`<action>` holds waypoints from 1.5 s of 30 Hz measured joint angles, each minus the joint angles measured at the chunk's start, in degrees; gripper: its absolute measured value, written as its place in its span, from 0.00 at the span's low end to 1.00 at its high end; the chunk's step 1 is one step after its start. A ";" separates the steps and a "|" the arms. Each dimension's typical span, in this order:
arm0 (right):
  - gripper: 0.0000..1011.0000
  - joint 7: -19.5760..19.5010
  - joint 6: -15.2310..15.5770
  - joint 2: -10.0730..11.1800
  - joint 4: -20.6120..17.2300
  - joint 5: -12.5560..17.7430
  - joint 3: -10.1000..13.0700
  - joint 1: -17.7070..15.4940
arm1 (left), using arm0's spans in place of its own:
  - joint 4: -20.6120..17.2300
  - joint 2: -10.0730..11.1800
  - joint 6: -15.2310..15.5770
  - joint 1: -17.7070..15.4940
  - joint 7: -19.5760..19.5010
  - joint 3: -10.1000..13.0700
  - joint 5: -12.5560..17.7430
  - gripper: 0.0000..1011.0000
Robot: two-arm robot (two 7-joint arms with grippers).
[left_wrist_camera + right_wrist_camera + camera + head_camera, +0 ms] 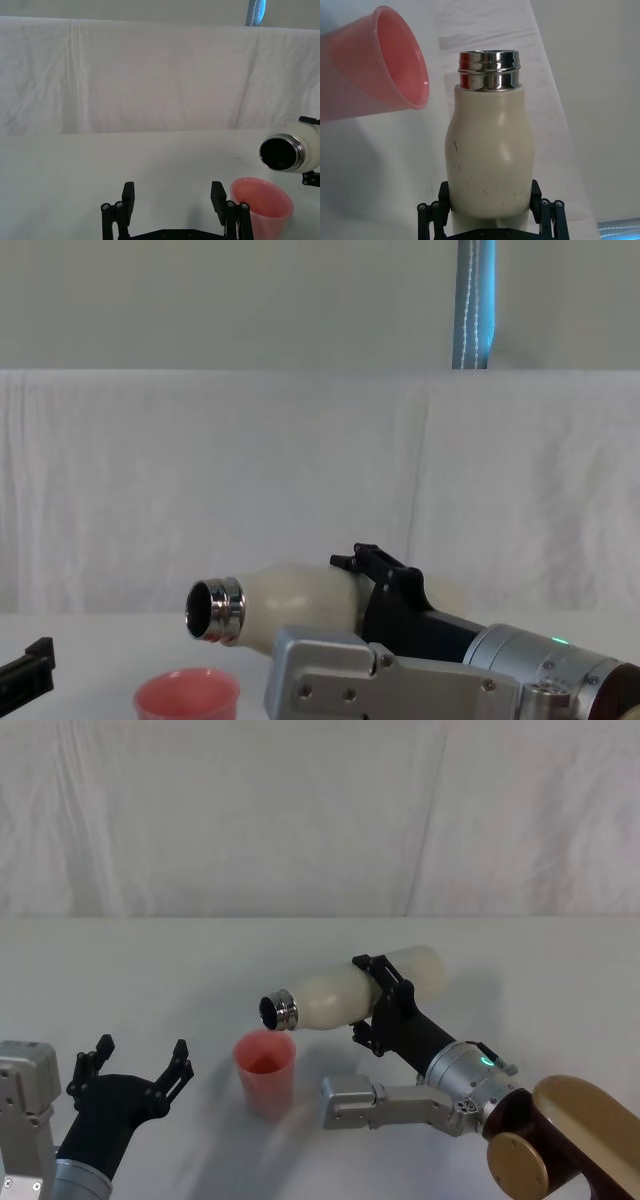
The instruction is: Grasp the thermos with one hand and pour water into the cup lid.
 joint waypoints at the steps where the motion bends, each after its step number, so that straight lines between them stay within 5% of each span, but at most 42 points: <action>1: 0.94 -0.14 0.04 0.02 0.02 -0.11 -0.04 0.04 | 0.00 0.00 0.00 0.00 0.00 0.00 0.00 0.99; 45: 0.94 -2.98 1.92 0.57 1.28 -4.30 -1.93 1.34 | 0.00 0.00 0.00 0.00 0.00 0.00 0.00 0.99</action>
